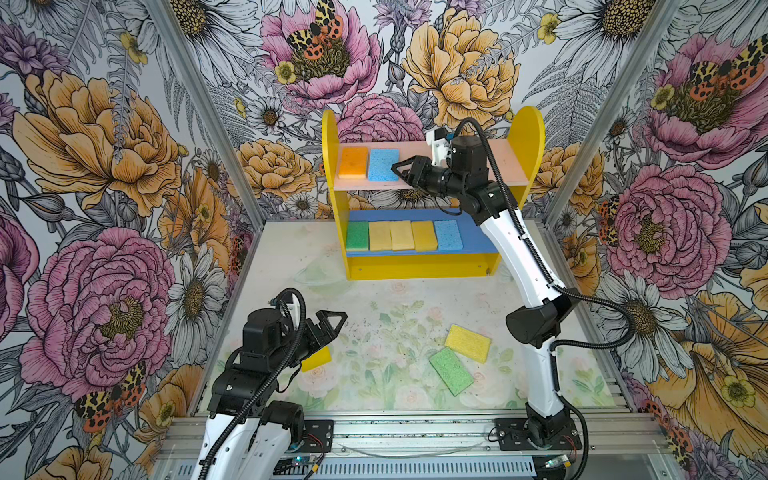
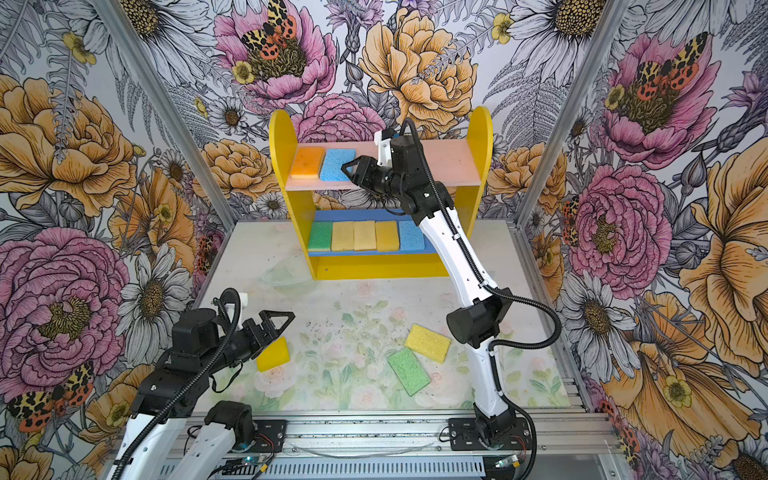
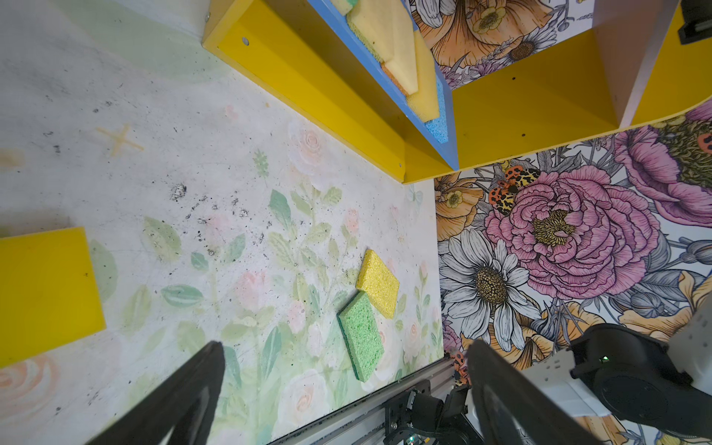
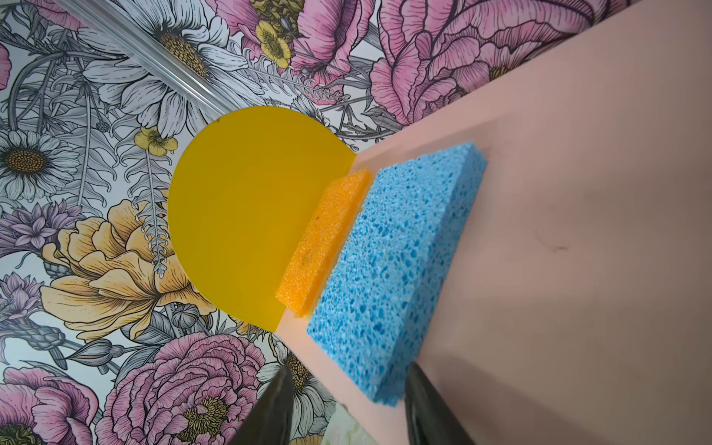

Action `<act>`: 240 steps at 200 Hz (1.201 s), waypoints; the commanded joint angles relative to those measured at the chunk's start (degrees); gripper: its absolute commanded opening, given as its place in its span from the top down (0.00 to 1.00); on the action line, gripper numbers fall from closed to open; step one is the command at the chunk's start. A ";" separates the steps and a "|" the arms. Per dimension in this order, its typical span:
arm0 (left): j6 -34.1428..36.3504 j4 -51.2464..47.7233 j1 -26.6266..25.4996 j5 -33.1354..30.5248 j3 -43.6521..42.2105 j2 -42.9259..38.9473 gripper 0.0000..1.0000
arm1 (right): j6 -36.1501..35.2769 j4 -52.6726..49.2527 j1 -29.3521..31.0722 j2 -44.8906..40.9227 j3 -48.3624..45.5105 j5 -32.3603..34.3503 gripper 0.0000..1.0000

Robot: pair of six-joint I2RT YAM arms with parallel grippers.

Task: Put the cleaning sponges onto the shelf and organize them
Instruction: 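Lower the blue sponge beside the orange sponge and open the right gripper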

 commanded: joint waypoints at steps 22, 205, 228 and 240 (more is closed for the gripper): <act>1.11 -2.08 0.68 0.70 0.71 -1.07 0.01 | 1.36 0.05 -1.37 4.40 5.78 0.50 0.50; 2.83 -2.96 0.07 0.55 1.59 -1.33 0.01 | 6.04 2.37 2.95 10.29 11.66 1.04 0.45; 2.92 -3.09 0.08 0.36 1.41 -1.43 0.01 | 6.64 3.05 2.42 10.55 11.64 1.17 0.45; 3.00 -3.18 0.05 0.18 1.41 -1.43 0.01 | 6.06 2.94 2.50 10.02 11.66 1.68 0.45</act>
